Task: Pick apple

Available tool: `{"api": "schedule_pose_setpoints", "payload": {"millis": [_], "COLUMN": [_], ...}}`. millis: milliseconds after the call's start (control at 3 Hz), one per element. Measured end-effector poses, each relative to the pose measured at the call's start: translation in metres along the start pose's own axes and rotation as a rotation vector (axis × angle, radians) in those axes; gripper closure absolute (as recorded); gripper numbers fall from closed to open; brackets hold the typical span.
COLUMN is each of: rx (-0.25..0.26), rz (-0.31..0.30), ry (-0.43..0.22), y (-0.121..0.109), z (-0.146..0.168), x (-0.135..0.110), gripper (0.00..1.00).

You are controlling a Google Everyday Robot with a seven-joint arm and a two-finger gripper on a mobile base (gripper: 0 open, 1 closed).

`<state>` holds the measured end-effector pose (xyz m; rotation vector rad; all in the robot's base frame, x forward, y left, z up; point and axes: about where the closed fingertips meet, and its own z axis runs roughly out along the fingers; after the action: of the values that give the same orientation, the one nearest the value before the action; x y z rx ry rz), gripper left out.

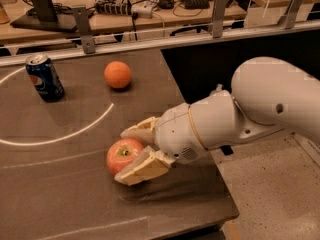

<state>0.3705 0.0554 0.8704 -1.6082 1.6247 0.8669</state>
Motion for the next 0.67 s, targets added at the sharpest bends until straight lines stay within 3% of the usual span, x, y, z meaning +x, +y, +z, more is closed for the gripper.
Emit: {"api": "schedule_pose_setpoints", "payload": {"millis": [333,667], "rx": [0.027,0.070], "rz": [-0.008,-0.064], "ry": [-0.077,-0.156], "y": [0.009,0.034], "z": [-0.025,-0.076], "x": [-0.021,-0.064], "gripper": [0.81,1.00]}}
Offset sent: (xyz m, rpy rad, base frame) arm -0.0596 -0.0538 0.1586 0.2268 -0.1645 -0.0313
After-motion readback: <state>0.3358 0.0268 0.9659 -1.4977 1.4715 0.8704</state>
